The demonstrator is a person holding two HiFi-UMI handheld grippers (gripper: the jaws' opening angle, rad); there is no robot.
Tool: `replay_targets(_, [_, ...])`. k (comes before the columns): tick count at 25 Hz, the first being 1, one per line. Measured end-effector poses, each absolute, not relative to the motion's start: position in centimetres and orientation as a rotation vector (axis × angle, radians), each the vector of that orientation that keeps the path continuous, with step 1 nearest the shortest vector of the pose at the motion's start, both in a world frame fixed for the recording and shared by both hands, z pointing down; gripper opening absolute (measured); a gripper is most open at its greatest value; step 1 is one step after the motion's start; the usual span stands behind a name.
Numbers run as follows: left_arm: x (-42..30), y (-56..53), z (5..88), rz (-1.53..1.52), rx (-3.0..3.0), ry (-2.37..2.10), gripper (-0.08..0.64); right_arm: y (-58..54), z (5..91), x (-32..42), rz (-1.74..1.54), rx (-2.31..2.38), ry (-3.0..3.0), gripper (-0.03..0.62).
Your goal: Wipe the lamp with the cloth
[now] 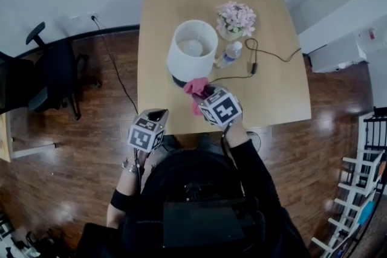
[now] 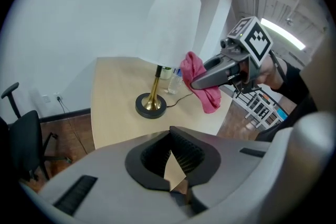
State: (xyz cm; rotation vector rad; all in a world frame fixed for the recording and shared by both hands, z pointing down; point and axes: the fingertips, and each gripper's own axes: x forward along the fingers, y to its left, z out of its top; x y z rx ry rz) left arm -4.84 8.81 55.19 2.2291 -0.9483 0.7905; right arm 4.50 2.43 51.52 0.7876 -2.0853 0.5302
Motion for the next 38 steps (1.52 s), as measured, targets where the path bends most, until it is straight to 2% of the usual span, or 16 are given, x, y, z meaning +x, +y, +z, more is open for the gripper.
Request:
replay_targets(5, [-4.7, 9.2, 55.6, 0.824, 2.256, -0.910, 0.002, 4.7, 51.8, 3.4, 0.583, 0.764, -2.108, 0.129])
replay_targets(12, [-3.8, 8.7, 54.7, 0.847, 2.241, -0.970, 0.002, 4.2, 37.8, 1.7, 0.377, 0.843, -2.397, 0.129])
replay_targets(16, [-3.2, 9.0, 53.6, 0.903, 2.234, -0.984, 0.002, 2.2, 34.2, 1.7, 0.332, 0.862, -2.470, 0.129])
replay_targets(23, [-5.0, 9.1, 53.0, 0.961, 2.147, -1.062, 0.002, 0.9, 38.2, 1.6, 0.488, 0.828, -2.502, 0.129])
replay_targets(29, [-7.0, 9.4, 54.3, 0.952, 2.126, -1.040, 0.002, 1.7, 45.4, 1.6, 0.636, 0.854, -2.394, 0.129])
replay_targets(38, [-10.0, 6.1, 53.5, 0.984, 2.343, -0.791, 0.002, 1.7, 51.1, 1.0, 0.764, 1.066, -2.170, 0.129])
